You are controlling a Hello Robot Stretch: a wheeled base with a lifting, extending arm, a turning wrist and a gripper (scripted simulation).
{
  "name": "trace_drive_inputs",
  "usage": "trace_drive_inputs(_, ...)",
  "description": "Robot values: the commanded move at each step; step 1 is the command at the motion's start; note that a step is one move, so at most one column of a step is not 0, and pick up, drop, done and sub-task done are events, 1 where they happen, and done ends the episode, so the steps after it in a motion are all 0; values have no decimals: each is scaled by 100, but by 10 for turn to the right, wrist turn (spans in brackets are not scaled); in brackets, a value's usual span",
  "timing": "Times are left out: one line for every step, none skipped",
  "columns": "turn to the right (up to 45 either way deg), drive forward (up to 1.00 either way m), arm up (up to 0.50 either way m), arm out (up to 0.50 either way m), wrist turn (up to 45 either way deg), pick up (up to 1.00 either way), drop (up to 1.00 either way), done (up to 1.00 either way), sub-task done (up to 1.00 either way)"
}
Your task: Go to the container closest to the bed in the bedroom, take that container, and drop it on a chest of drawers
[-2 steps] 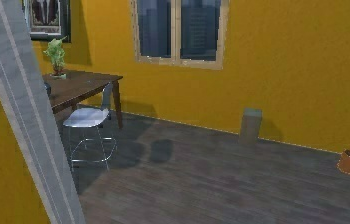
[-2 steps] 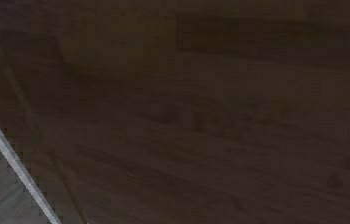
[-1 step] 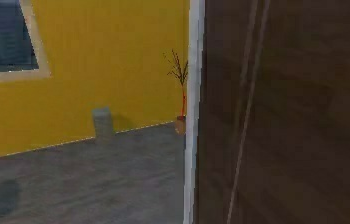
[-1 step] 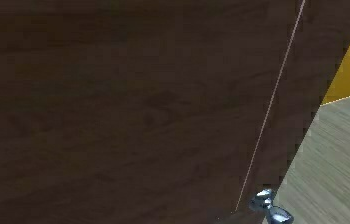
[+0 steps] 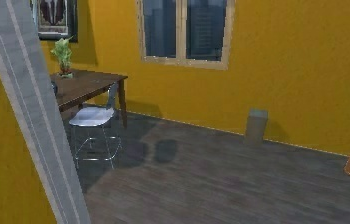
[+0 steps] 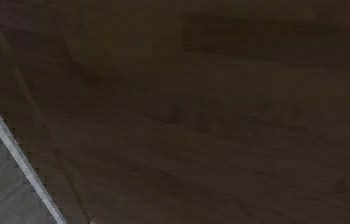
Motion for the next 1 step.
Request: trace_drive_inputs(450,0,0,0,0,0,0,0,0)
